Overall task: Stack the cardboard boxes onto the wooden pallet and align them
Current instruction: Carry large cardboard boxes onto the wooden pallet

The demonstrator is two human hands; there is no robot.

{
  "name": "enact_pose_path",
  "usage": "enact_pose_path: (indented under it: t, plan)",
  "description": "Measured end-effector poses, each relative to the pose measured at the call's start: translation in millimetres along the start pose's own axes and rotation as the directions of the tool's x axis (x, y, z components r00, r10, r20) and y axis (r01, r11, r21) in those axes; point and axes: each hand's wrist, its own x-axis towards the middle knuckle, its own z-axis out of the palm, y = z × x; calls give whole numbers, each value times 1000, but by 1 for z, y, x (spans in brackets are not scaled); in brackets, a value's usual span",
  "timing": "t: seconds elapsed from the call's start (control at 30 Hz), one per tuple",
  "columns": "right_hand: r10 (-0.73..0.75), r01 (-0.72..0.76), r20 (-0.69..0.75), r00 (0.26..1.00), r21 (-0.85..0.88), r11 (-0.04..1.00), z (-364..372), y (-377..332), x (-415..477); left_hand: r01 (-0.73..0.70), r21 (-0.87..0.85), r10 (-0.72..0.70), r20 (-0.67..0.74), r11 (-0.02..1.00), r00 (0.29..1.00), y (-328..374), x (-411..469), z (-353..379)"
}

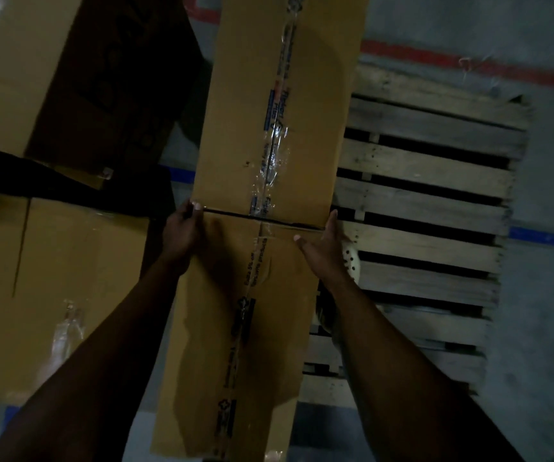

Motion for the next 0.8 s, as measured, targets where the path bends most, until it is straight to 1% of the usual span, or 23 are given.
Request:
enact_pose_path:
  t: [0.07, 0.17, 0.2, 0.27, 0.37, 0.47, 0.53, 0.6, 0.63, 0.73, 0.8]
  plan:
    - [-22, 23, -25, 999, 6, 1000, 3, -7, -26, -11, -4, 12, 41, 1000, 999, 2, -24, -12]
    - [-12, 13, -24, 1000, 63, 998, 3, -1, -74, -46, 27, 43, 116, 999, 992, -5, -68, -32]
    - [-12, 13, -19, 1000, 51, 999, 2, 5, -96, -62, 38, 57, 138, 997, 989, -4, -92, -36]
    - [-31, 31, -13, 999, 7, 999, 0, 17, -129, -99, 37, 93, 136, 994, 986, -2, -133, -40]
    - [-62, 62, -36, 997, -16, 998, -10, 44, -191, -130, 82, 116, 157, 988, 981, -21, -193, -57]
    - [-85, 79, -81, 993, -72, 994, -21, 68, -253, -183, 79, 157, 255, 980, 954, -36, -242, -76]
    - [-109, 105, -150, 983, -35, 994, -22, 81, -290, -246, 82, 212, 296, 966, 931, -41, -271, -89]
    - [-124, 126, -199, 972, -5, 992, -16, 90, -323, -287, 46, 259, 313, 957, 914, -44, -297, -101]
    - [-119, 121, -199, 973, 2, 993, -10, 96, -338, -297, 33, 271, 325, 954, 906, -47, -308, -108]
    - [-127, 130, -174, 976, 6, 991, 3, 112, -379, -344, 78, 296, 358, 936, 886, -62, -344, -122]
    - [-137, 143, -172, 976, 23, 990, 9, 122, -404, -361, 76, 310, 371, 929, 875, -74, -370, -127]
